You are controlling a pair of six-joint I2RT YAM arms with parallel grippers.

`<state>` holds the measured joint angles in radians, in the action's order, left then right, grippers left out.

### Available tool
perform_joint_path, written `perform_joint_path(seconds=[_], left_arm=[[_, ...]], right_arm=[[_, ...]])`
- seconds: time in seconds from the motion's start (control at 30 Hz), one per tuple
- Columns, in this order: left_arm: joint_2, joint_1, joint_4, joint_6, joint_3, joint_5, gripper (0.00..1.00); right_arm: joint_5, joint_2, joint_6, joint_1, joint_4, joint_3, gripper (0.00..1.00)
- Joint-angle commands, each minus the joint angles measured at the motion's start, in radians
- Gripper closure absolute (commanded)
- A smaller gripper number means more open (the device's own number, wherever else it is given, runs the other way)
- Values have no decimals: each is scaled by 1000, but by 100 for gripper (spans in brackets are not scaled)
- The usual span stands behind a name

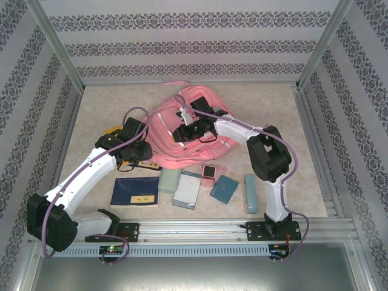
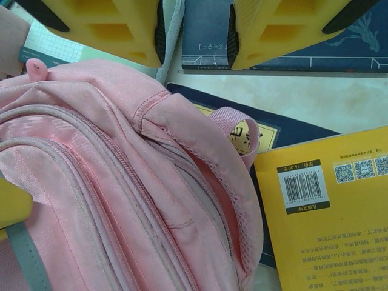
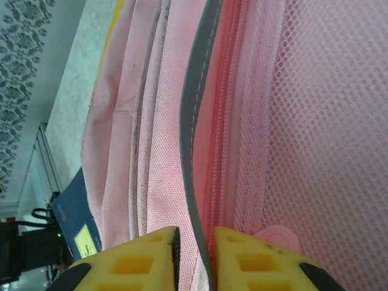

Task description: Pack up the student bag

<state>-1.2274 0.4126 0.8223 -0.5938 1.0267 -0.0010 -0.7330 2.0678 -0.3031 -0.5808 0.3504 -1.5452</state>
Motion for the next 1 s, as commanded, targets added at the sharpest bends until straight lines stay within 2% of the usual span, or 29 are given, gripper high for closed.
perform_joint_path(seconds=[0.0, 0.1, 0.23, 0.43, 0.63, 0.77, 0.97], left_arm=[[17, 10, -18, 11, -10, -8, 66], [22, 10, -23, 8, -10, -2, 66], [22, 10, -28, 27, -3, 20, 66], [48, 16, -81, 93, -8, 131, 66], [79, 41, -179, 147, -36, 220, 63], [26, 92, -187, 165, -5, 190, 62], [-78, 204, -157, 230, 92, 35, 61]], right_arm=[[2, 29, 52, -30, 62, -39, 85], [3, 7, 49, -28, 42, -31, 99], [-3, -61, -2, -5, -17, -16, 100], [65, -159, -171, 41, -108, -27, 100], [76, -211, -317, 62, -159, -51, 100], [87, -221, -393, 68, -175, -65, 100], [83, -219, -465, 79, -193, -85, 100]])
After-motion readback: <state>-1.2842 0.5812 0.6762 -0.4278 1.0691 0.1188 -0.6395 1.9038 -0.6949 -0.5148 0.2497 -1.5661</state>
